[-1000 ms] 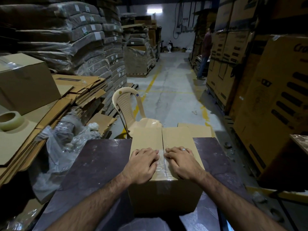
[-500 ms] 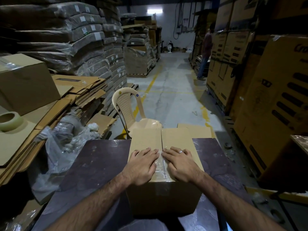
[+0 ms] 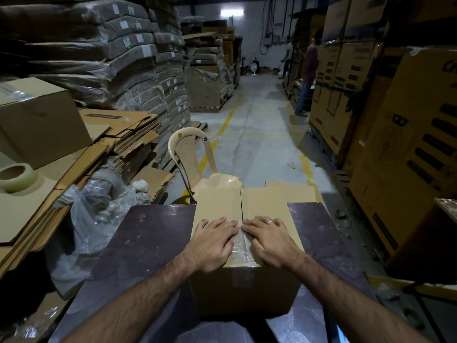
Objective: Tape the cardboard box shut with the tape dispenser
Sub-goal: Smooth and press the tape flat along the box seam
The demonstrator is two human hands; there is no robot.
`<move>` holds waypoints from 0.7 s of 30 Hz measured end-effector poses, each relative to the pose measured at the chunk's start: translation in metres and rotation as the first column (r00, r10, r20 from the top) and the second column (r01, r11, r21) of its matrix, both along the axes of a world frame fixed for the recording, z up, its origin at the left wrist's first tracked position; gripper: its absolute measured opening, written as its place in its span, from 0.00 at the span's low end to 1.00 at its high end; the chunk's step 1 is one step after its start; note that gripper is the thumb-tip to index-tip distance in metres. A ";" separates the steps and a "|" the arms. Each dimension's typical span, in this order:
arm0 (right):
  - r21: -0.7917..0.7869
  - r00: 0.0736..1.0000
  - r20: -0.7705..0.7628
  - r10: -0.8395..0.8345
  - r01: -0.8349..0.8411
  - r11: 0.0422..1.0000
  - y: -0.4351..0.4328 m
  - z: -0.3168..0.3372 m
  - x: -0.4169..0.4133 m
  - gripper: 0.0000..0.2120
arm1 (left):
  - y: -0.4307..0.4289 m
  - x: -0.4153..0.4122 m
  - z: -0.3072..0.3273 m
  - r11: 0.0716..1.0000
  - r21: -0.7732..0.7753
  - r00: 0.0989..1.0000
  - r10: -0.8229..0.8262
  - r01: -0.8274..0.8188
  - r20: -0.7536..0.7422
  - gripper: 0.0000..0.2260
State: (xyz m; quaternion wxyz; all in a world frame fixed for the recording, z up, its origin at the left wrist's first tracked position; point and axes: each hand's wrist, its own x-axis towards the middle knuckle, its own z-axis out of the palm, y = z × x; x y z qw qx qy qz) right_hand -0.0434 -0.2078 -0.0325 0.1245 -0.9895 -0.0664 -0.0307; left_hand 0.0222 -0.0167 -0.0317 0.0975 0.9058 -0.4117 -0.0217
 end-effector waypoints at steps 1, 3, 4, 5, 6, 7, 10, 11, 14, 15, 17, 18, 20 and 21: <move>0.012 1.000 0.008 -0.002 0.002 1.000 0.000 0.001 -0.001 0.23 | 0.000 0.000 0.000 1.000 -0.018 1.000 0.008 -0.008 0.003 0.19; 0.040 1.000 0.026 -0.013 0.012 0.999 0.000 0.002 -0.003 0.21 | 0.000 -0.001 0.001 0.999 -0.041 1.000 0.018 -0.017 0.009 0.17; 0.038 1.000 0.028 -0.014 0.013 0.999 -0.001 0.002 -0.004 0.21 | 0.000 -0.002 0.001 0.999 -0.033 1.000 0.014 -0.014 0.008 0.18; 0.022 1.000 0.021 -0.008 0.008 1.000 -0.001 0.002 -0.004 0.22 | 0.000 -0.002 0.001 1.000 -0.012 1.000 0.009 -0.009 0.003 0.19; 0.003 1.000 0.012 0.000 0.000 1.000 0.000 0.002 -0.003 0.23 | 0.000 -0.002 0.000 1.000 0.009 1.000 0.005 -0.005 0.000 0.20; -0.008 1.000 0.003 0.003 -0.003 1.000 0.000 0.002 -0.003 0.24 | 0.000 -0.002 0.000 1.000 0.015 1.000 0.004 -0.004 0.003 0.21; 0.029 1.000 0.021 -0.012 0.011 1.000 0.001 0.004 -0.004 0.21 | 0.000 -0.001 0.001 1.000 -0.016 1.000 0.004 -0.003 0.020 0.18; 0.038 0.999 0.029 -0.017 0.015 0.999 0.000 0.004 -0.004 0.20 | 0.000 -0.001 0.002 1.000 -0.011 1.000 -0.002 0.002 0.016 0.18; -0.002 1.000 0.007 0.005 -0.005 1.000 0.001 0.003 -0.003 0.23 | 0.000 0.000 0.000 1.000 0.022 1.000 -0.009 0.009 -0.001 0.20; 0.000 1.000 0.007 0.001 -0.001 1.000 0.001 0.002 -0.003 0.23 | 0.000 0.000 0.000 1.000 0.011 1.000 -0.007 0.007 0.003 0.19; 0.032 0.999 0.025 -0.021 0.021 0.999 0.001 0.002 -0.004 0.20 | -0.001 0.000 0.001 1.000 -0.007 1.000 -0.003 0.003 0.005 0.16; 0.041 0.999 0.032 -0.029 0.028 0.999 0.001 0.003 -0.004 0.19 | -0.001 0.000 0.002 1.000 0.003 1.000 -0.007 0.007 -0.003 0.16; 0.015 1.000 0.011 -0.015 0.015 1.000 0.000 0.002 -0.003 0.19 | -0.001 0.000 0.002 0.999 0.044 1.000 -0.023 0.023 -0.013 0.20; 0.000 1.000 0.000 -0.008 0.008 1.000 0.001 0.001 -0.003 0.20 | -0.001 0.000 0.001 0.998 0.054 1.000 -0.025 0.026 -0.013 0.21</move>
